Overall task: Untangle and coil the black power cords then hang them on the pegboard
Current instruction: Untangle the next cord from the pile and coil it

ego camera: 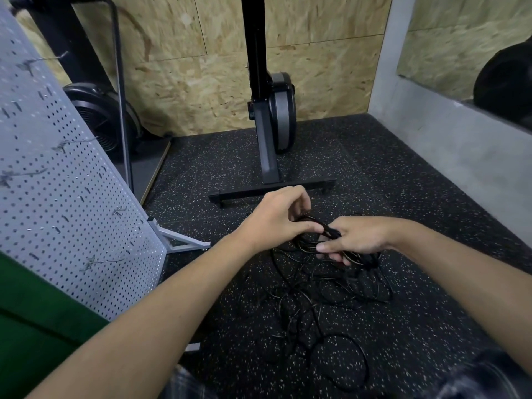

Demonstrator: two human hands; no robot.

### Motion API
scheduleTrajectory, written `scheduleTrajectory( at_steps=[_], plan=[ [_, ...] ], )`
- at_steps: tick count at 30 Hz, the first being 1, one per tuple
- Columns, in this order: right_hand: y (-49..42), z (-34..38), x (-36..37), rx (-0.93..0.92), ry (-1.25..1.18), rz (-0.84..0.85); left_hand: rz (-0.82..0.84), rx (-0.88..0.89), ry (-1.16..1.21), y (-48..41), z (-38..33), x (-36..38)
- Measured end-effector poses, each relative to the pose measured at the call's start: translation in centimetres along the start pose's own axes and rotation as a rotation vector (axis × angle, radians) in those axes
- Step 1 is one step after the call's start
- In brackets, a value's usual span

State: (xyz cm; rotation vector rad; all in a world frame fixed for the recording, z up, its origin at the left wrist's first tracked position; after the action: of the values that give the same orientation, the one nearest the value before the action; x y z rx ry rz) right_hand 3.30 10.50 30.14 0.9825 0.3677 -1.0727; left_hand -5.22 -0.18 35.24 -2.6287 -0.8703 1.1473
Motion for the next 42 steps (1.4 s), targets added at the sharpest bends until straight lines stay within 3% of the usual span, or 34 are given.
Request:
scheduleTrajectory(
  at_steps=[4,10,14,17,21,26,29,35,38,42],
  plan=[
    [0.1,0.6,-0.2,-0.073,-0.080,-0.001,0.033,-0.235,0.064,0.4,2.7,-0.1],
    [0.3,0.2,-0.4,-0.082,-0.410,0.005,0.134,-0.448,0.475,1.8,4.5,1.7],
    [0.8,-0.2,-1.9,-0.110,-0.735,-0.090,0.140,-0.502,0.540,2.7,5.2,1.6],
    [1.2,-0.2,-3.1,-0.144,-0.891,-0.187,0.056,-0.567,0.709,3.2,6.2,1.3],
    [0.9,0.7,-2.8,-0.111,-0.795,-0.289,-0.147,-0.535,0.637,3.3,6.5,0.3],
    [1.6,2.4,-4.1,-0.075,-0.501,-0.610,-0.371,-0.538,0.439,3.0,3.7,-1.6],
    [1.0,2.2,-3.5,-0.034,-0.522,-0.690,-0.367,-0.565,0.506,3.0,1.9,-1.3],
    [1.0,2.5,-2.7,-0.044,-0.671,-0.839,-0.324,-0.421,0.821,2.7,-0.7,-0.8],
    [0.6,2.7,-2.6,-0.077,-0.730,-0.820,-0.393,-0.416,0.844,2.7,0.6,-0.8],
    [-0.2,3.0,-2.8,-0.122,-0.642,-0.654,-0.548,-0.516,0.893,3.6,2.7,-1.5]
  ],
)
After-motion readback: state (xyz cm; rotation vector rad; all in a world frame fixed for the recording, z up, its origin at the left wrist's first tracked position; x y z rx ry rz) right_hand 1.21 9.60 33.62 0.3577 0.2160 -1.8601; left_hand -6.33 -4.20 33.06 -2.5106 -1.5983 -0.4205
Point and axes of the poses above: each hand's wrist, its own y-axis away from the middle knuckle, its own x-axis out of the palm, z = x × y, the point moved 8 cm from there along -y, towards the middle knuckle, and after that the axes turned 10 degrees about y, right-handed, at the moved point
